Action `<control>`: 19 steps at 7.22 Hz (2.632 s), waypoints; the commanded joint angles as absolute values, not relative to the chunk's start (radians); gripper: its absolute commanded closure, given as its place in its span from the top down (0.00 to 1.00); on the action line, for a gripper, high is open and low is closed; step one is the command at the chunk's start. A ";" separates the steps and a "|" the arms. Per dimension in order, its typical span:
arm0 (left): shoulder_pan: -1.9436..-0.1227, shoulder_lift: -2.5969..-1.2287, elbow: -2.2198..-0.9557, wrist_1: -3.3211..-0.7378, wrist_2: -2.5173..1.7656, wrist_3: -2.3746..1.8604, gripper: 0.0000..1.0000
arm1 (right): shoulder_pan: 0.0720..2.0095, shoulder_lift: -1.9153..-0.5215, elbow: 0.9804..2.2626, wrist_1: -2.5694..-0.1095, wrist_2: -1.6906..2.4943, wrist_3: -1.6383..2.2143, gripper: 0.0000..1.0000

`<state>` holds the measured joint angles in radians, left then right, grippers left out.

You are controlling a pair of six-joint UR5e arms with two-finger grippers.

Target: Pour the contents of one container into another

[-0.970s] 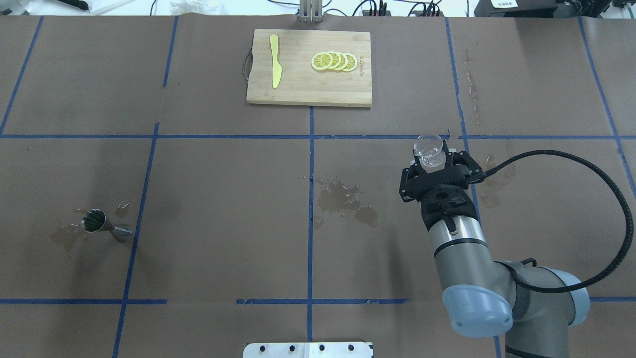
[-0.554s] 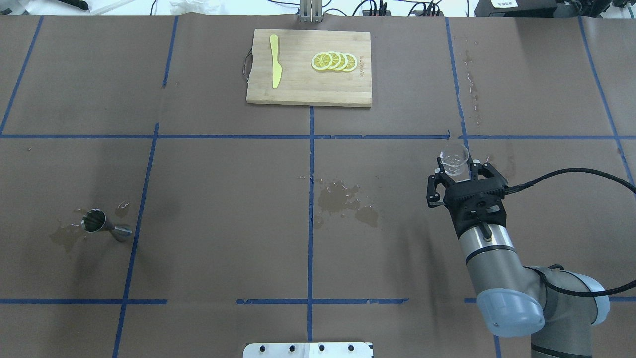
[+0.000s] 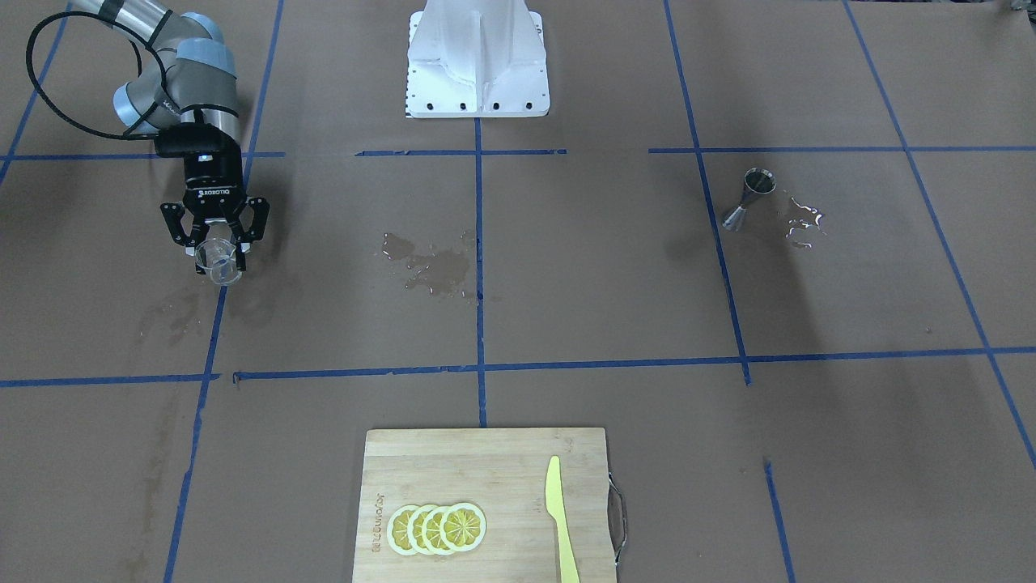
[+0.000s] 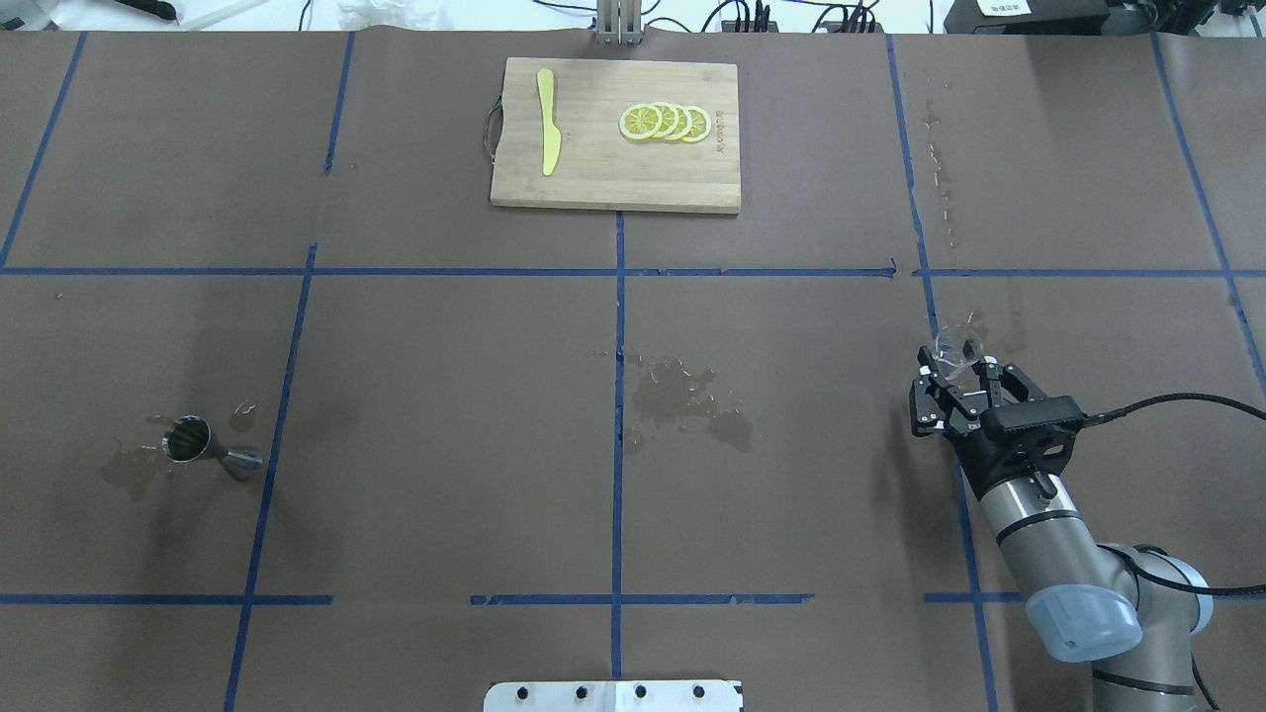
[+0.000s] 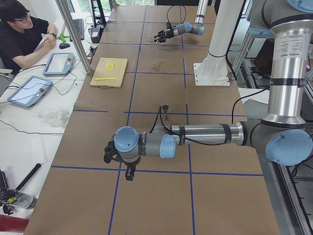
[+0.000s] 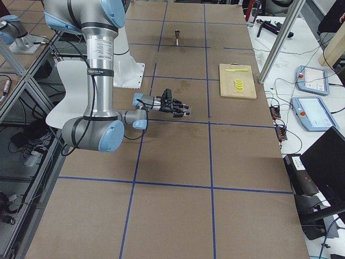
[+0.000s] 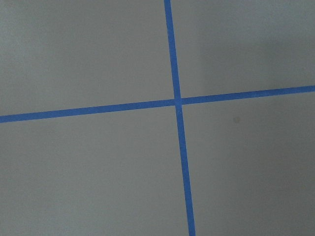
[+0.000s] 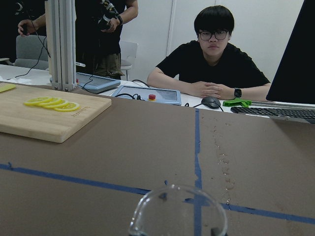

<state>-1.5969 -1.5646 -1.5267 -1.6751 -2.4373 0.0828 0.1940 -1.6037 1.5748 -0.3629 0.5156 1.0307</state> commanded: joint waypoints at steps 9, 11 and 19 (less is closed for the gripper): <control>-1.595 -1.574 -1.520 -1.680 -2.437 0.083 1.00 | 0.192 -1.632 1.499 -0.316 0.568 1.052 0.20; -1.594 -1.575 -1.519 -1.680 -2.437 0.083 1.00 | 0.192 -1.634 1.499 -0.314 0.569 1.054 0.38; -1.594 -1.575 -1.520 -1.680 -2.437 0.083 1.00 | 0.193 -1.637 1.517 -0.302 0.563 1.066 1.00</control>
